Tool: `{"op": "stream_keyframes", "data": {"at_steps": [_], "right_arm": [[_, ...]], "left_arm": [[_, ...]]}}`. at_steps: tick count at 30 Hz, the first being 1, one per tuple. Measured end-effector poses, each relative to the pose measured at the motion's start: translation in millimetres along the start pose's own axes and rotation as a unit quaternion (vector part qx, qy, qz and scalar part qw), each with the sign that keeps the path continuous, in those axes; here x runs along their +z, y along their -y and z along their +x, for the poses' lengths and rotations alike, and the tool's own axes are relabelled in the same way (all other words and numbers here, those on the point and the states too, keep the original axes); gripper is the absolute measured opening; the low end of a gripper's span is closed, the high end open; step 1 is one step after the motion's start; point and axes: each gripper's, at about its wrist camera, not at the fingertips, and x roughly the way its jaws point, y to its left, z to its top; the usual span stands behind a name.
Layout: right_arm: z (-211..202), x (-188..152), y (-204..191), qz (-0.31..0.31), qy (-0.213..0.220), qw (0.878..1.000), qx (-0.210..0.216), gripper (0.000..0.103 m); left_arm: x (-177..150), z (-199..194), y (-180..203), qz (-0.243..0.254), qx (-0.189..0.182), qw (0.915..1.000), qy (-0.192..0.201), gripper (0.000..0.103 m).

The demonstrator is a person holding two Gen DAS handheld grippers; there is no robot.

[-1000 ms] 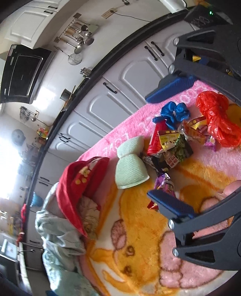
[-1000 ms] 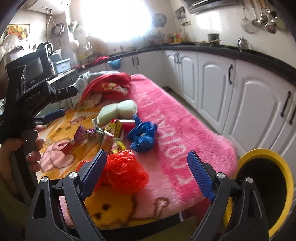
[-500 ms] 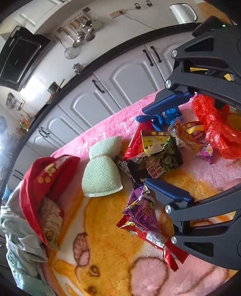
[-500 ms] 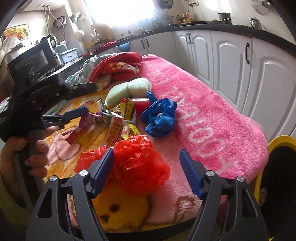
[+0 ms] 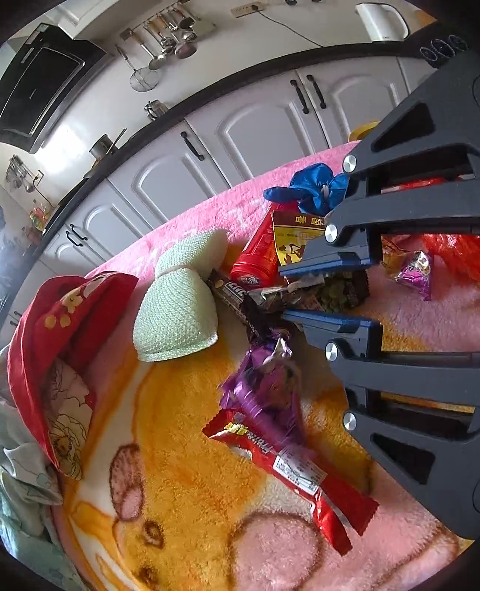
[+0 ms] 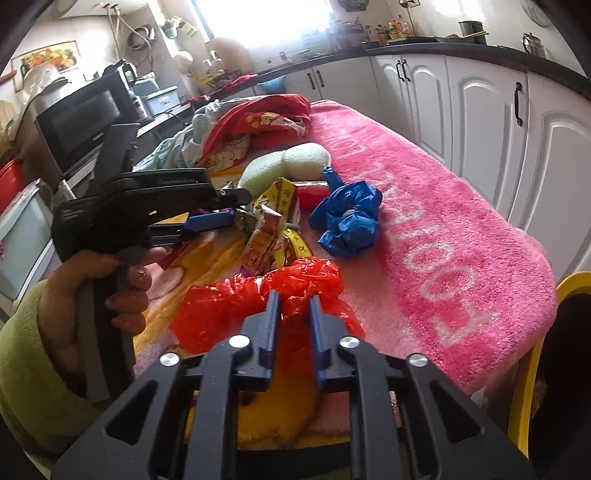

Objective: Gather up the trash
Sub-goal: 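Grasp a dark snack wrapper with the left tool while the right tool grasps the red plastic bag, then carry the wrapper and red bag over the yellow-rimmed bin with both tools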

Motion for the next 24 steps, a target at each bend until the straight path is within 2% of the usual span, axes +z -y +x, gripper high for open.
{"op": "stream_keyframes", "data": {"at_steps": [4,12,24], "right_arm": [[-8.6,-2.3,-3.0,-0.006,0.007,1.0,0.006,0.009],[-30.2,-0.6,-10.2,-0.019,0.031,0.999,0.009,0.008],[-63.0,3.1,-12.8,-0.024,0.075,0.997,-0.024,0.008]], "left_arm": [[-0.8,-10.5,2.4,0.004,-0.008,0.9999,0.007,0.004],[0.0,-41.8,18.5,0.038,-0.031,0.9982,0.035,0.003],[-11.2,-78.6,53.8,0.107,-0.043,0.9904,0.076,0.003]]}}
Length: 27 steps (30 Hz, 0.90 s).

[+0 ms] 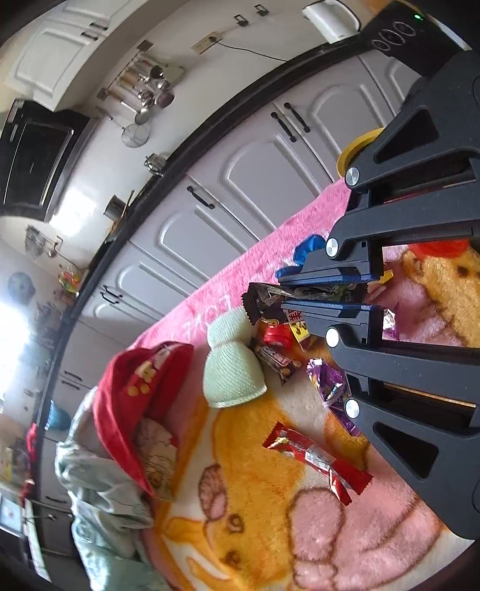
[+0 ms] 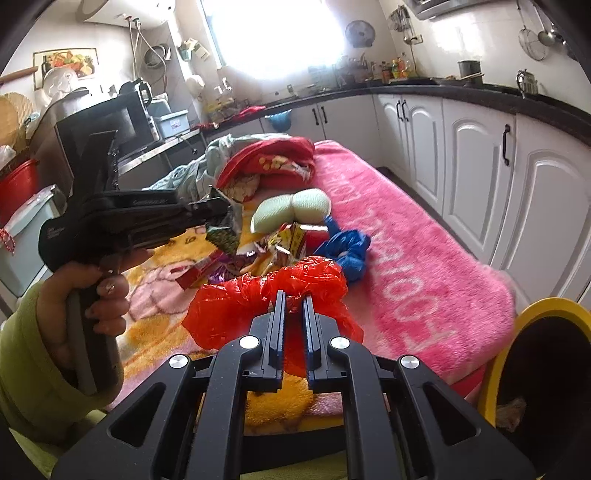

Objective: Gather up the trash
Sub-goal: 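Carry the wrapper and red bag over the yellow-rimmed bin with both tools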

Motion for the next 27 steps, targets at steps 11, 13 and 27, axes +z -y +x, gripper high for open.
{"op": "stream_keyframes", "data": {"at_steps": [11,13,27], "right_arm": [[-33.8,6.9,21.8,0.023,0.039,0.998,-0.048,0.008],[-40.4,7.8,25.9,0.027,0.045,0.997,-0.055,0.008],[-84.6,3.1,62.5,0.06,0.087,0.987,-0.119,0.008]], "left_arm": [[-10.6,-9.3,37.9,0.057,-0.021,0.9982,0.007,0.003],[-13.8,-9.3,45.3,0.067,-0.026,0.9974,0.005,0.003],[-41.5,8.5,101.7,0.13,-0.065,0.989,-0.028,0.003]]}}
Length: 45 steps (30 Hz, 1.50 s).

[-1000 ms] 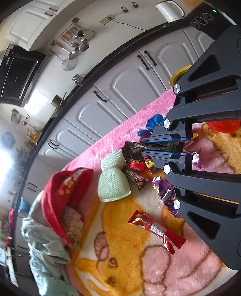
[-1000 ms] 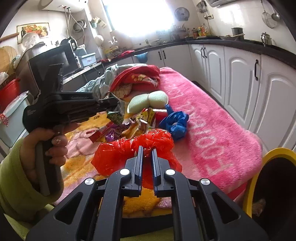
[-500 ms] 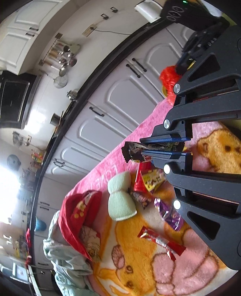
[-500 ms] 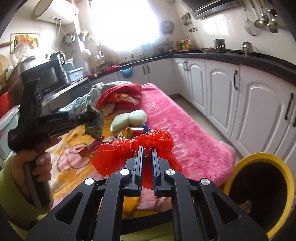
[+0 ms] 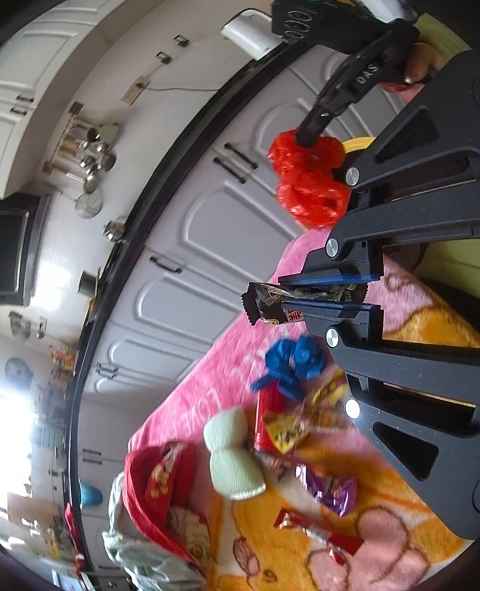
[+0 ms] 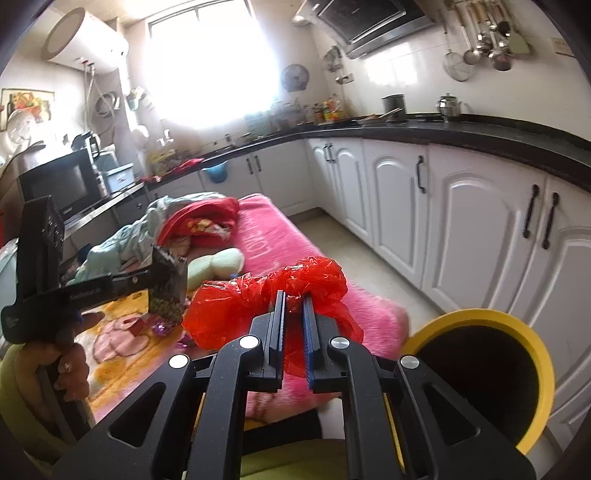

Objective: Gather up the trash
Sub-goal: 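Carry the wrapper and red bag over the yellow-rimmed bin with both tools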

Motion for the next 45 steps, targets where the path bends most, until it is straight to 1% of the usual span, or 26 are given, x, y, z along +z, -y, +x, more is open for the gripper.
{"op": "stream_keyframes", "data": {"at_steps": [10,15,23,29,45], "right_arm": [[-19.3,-2.7,43.8,0.03,0.023,0.998,-0.055,0.008],[-24.8,-4.1,55.1,0.037,0.031,0.996,-0.07,0.008],[-41.5,-6.2,83.0,0.059,0.048,0.992,-0.104,0.008],[-54.6,-12.5,102.0,0.077,0.058,0.986,-0.135,0.008],[-67.5,-37.7,146.7,0.124,0.048,0.971,-0.198,0.008]], "left_arm": [[-10.1,24.7,50.3,0.055,-0.031,0.9978,-0.022,0.003],[-15.1,35.5,68.9,0.075,-0.04,0.9958,-0.032,0.003],[-24.4,51.4,99.8,0.114,-0.062,0.9904,-0.049,0.003],[-31.3,62.0,115.9,0.132,-0.079,0.9863,-0.058,0.003],[-54.7,99.5,158.7,0.183,-0.112,0.9723,-0.093,0.003]]}}
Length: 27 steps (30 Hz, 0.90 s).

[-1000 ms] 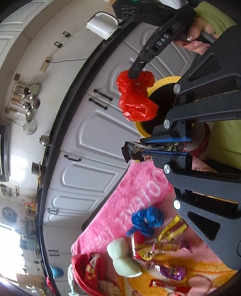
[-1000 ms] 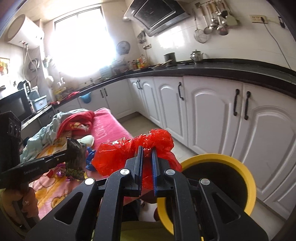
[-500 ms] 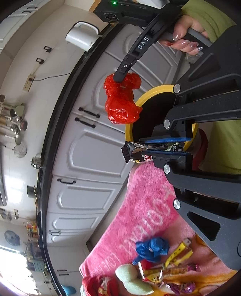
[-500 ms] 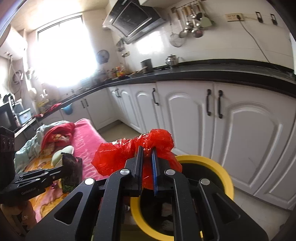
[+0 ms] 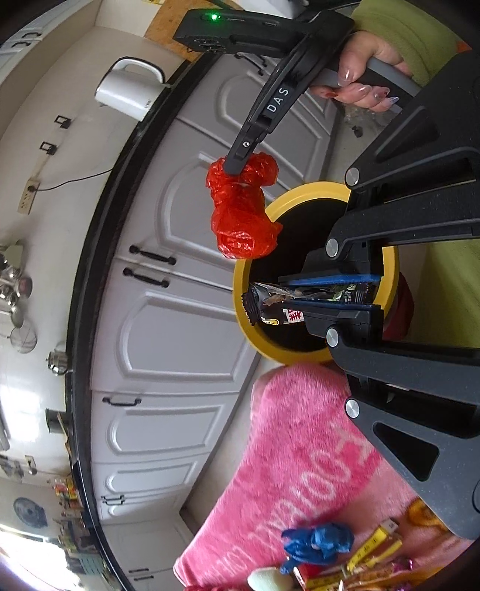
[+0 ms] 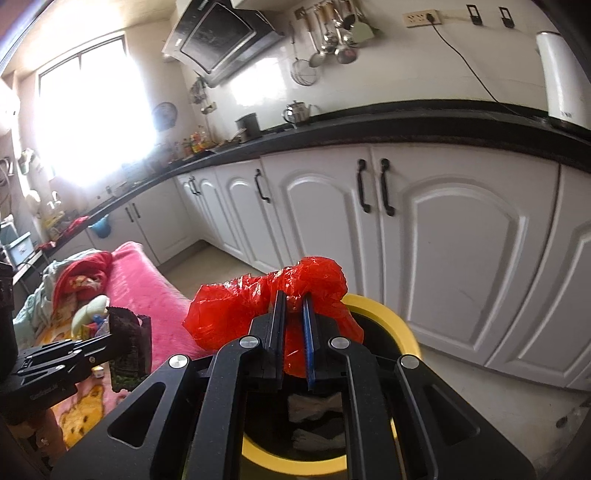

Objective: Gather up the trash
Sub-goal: 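Carry the wrapper and red bag over the yellow-rimmed bin with both tools, then open both tools to drop the wrapper and red bag into the bin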

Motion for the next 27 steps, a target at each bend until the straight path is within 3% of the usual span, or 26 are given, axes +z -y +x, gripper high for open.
{"op": "stream_keyframes", "data": {"at_steps": [27], "right_arm": [[39.5,-34.9,42.7,0.043,-0.068,0.995,-0.053,0.008]], "left_arm": [[-12.3,86.6,11.0,0.008,-0.029,0.9966,-0.077,0.003]]}}
